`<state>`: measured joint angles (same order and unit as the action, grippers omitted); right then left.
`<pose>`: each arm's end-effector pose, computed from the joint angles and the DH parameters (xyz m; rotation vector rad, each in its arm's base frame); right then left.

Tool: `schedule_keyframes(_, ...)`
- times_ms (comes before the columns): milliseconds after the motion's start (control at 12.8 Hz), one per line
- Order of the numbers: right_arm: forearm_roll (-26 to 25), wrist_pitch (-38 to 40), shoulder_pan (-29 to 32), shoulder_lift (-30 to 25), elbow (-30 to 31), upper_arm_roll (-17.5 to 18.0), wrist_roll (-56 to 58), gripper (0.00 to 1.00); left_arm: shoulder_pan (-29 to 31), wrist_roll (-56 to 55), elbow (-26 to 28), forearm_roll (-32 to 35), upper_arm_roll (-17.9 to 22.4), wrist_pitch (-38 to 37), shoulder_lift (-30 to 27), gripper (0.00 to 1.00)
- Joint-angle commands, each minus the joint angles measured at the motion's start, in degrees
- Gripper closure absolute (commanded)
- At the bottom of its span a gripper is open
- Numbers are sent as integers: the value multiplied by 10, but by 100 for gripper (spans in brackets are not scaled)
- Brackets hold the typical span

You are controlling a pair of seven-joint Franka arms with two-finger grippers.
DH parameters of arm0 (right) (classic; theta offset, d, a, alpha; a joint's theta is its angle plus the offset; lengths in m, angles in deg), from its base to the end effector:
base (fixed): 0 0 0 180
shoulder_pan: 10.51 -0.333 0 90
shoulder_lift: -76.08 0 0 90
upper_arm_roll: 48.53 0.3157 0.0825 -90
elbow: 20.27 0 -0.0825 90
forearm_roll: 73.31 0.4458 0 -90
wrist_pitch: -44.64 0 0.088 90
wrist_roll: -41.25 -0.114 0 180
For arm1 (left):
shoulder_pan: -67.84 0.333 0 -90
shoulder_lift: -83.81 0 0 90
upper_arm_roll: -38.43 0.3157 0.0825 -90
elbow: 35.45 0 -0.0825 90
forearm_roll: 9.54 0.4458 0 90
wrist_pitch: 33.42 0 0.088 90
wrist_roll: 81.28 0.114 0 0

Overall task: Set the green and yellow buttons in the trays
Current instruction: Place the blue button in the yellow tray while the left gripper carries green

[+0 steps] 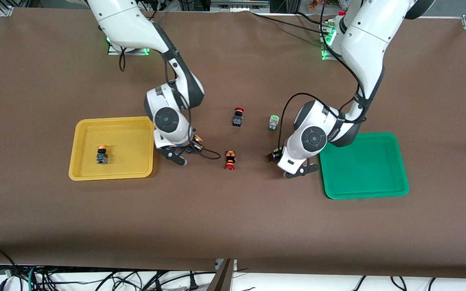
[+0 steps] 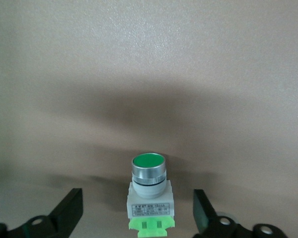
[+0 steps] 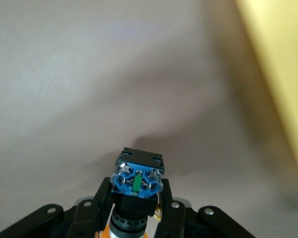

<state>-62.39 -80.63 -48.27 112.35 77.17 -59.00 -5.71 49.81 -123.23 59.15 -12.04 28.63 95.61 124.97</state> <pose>0.6193 0.3364 0.1709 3.0122 -0.6682 -0.1988 0.6361 -0.3286 0.1377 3.0347 0.4763 -0.2666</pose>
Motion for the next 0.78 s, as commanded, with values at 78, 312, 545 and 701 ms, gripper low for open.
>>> schedule_keyframes(78,6,114,15,-57,11,-109,255,86,-13,-11,-2,1,4,3,-2,64)
schedule_keyframes(312,29,45,19,-57,84,-144,334,60,-16,-11,-2,33,3,3,-2,94)
schedule_keyframes(545,76,39,26,-57,80,-153,332,9,-4,0,-13,34,3,-12,-10,100)
schedule_keyframes(701,70,109,36,-56,17,-174,342,6,18,59,-61,35,3,-92,-13,100)
